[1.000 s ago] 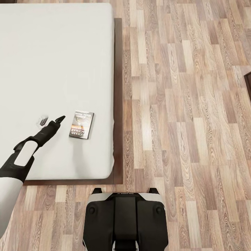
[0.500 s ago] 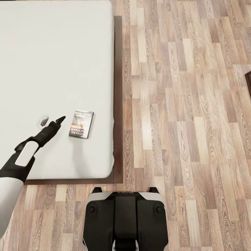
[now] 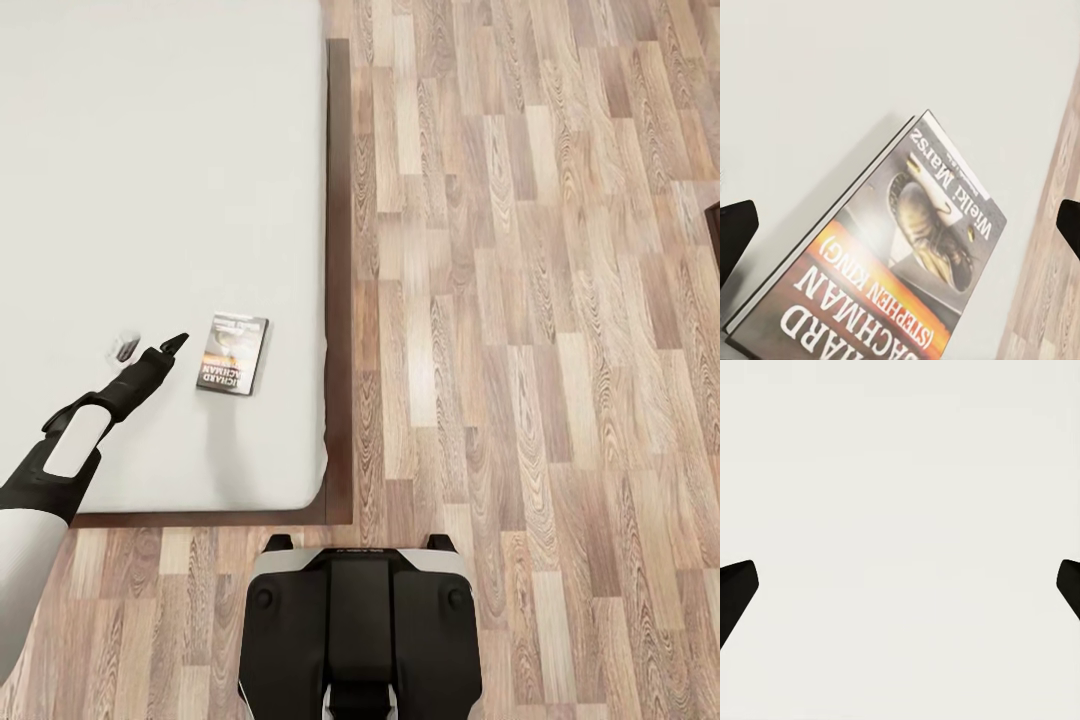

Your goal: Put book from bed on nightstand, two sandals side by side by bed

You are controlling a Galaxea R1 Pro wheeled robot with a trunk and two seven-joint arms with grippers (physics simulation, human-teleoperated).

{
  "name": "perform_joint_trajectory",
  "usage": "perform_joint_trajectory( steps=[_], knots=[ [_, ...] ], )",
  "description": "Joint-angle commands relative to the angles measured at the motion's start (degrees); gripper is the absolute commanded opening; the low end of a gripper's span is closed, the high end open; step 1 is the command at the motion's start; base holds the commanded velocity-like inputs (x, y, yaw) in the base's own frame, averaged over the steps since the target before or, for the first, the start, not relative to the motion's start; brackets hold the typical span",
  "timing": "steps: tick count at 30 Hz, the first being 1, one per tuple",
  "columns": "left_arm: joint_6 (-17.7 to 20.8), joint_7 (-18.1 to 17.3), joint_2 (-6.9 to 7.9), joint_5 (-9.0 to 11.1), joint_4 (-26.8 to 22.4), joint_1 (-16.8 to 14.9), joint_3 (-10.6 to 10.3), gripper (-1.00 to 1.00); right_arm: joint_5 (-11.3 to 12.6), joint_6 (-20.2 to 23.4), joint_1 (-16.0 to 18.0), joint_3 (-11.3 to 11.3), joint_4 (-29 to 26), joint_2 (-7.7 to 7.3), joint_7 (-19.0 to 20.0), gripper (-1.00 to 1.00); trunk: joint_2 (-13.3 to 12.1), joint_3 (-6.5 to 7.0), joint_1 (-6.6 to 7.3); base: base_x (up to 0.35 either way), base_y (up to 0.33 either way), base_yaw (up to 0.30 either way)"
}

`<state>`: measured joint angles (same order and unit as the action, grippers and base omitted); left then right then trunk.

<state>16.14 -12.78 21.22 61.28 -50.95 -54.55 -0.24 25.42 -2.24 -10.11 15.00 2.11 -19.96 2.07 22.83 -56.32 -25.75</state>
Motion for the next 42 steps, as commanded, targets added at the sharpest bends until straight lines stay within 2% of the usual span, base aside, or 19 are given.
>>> perform_joint_trajectory(
  steps=[1,19,33,36,41,42],
  knots=[
    [0.3,-0.1,0.01,0.6,0.0,0.0,0.0,1.00,0.6,-0.2,0.0,0.5,0.1,0.00,0.2,1.00,0.1,-0.12,-0.04,0.000,0.000,0.000],
    [0.3,-0.1,-0.08,0.6,0.0,0.0,0.0,1.00,0.5,-0.3,0.0,0.5,0.1,-0.01,0.2,1.00,0.1,-1.03,-0.04,0.000,0.000,0.000],
    [-1.3,-0.1,-0.12,0.5,0.0,0.0,-0.1,1.00,0.4,-0.3,0.0,0.5,0.0,-0.06,0.3,1.00,0.1,-1.88,-0.04,0.000,0.000,0.000],
    [-1.4,-0.1,-0.12,-0.1,0.0,0.0,-0.1,1.00,0.4,-0.3,0.0,0.5,0.0,-0.07,0.3,1.00,0.1,-1.94,-0.04,0.000,0.000,0.000],
    [-1.4,0.0,-0.15,-3.4,-0.2,0.0,0.1,1.00,0.4,-0.3,0.0,0.5,0.0,-0.05,0.3,1.00,0.1,-2.00,-0.04,0.000,0.000,0.000],
    [-1.4,0.0,-0.15,-3.4,-0.2,0.0,0.1,1.00,0.4,-0.3,0.0,0.5,0.0,-0.05,0.3,1.00,0.1,-2.01,-0.04,0.000,0.000,0.000]
  ],
)
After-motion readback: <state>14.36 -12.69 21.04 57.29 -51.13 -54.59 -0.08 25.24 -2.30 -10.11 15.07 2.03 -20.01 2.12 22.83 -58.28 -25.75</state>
